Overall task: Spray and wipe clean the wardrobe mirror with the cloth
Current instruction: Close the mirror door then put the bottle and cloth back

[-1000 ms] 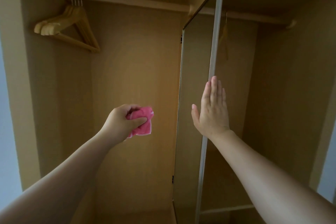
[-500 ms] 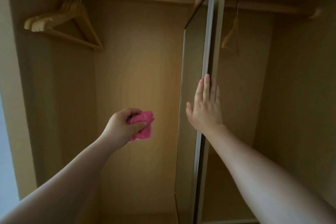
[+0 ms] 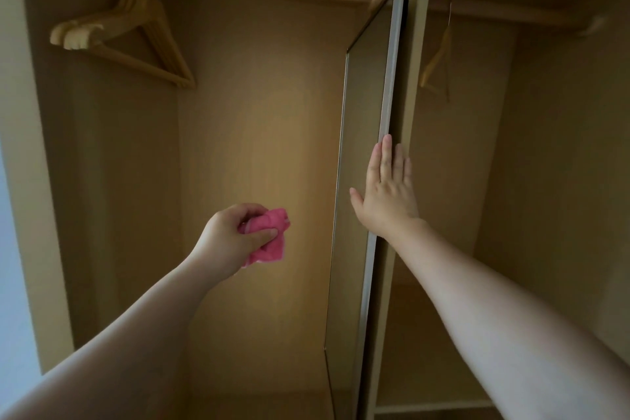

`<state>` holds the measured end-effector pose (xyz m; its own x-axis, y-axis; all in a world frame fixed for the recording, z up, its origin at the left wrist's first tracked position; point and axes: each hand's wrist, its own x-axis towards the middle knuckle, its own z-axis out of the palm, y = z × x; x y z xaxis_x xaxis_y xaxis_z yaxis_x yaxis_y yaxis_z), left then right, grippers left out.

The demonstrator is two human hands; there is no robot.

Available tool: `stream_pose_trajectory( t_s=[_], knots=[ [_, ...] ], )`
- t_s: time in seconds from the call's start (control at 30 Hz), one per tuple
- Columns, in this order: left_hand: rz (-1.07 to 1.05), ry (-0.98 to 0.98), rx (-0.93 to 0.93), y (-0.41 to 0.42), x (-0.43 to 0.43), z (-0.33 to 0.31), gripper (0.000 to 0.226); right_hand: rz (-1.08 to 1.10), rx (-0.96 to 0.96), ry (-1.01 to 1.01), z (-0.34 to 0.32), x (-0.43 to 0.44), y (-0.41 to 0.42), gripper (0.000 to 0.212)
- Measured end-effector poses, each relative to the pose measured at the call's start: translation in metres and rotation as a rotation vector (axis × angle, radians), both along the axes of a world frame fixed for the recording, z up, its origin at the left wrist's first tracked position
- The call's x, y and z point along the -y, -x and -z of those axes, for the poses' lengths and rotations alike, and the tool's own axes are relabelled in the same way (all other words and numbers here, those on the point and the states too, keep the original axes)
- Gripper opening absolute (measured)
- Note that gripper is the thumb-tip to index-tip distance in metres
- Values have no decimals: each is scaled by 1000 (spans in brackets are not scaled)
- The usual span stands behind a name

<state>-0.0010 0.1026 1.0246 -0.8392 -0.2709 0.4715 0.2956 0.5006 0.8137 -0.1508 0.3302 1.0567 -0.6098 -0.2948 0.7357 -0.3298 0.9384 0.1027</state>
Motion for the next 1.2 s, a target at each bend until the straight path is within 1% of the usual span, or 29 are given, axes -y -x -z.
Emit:
stream_pose_trajectory(
  t_s=[0.1,0.2,0.33,0.5,0.6,0.7,0.77,0.83,0.9,1.0,1.2],
  knots=[
    [44,-17,-11,0,-5,0,23,-58,8,-40,1,-18,-16,84],
    [107,-18,-4,4,-22,0,24,-103,19,-52,8,-45,-41,72],
    [217,8,30,11,-65,5,26,-101,38,-26,19,-83,-68,59],
    [323,58,30,18,-132,11,28,-113,27,9,34,-142,-80,50],
    [364,82,4,30,-177,17,29,-132,33,54,44,-184,-73,47],
    [393,80,20,47,-232,29,32,-164,61,118,58,-234,-60,46],
    [402,114,27,61,-268,40,33,-165,82,144,70,-269,-50,46],
    [403,148,33,76,-300,52,35,-155,120,169,82,-303,-38,45],
    [402,137,61,91,-325,63,33,-149,186,192,94,-331,-25,45],
    [381,87,127,116,-350,79,33,-123,266,211,112,-362,-5,46],
    [359,90,196,177,-368,117,31,-50,447,293,153,-387,54,49]
  ],
)
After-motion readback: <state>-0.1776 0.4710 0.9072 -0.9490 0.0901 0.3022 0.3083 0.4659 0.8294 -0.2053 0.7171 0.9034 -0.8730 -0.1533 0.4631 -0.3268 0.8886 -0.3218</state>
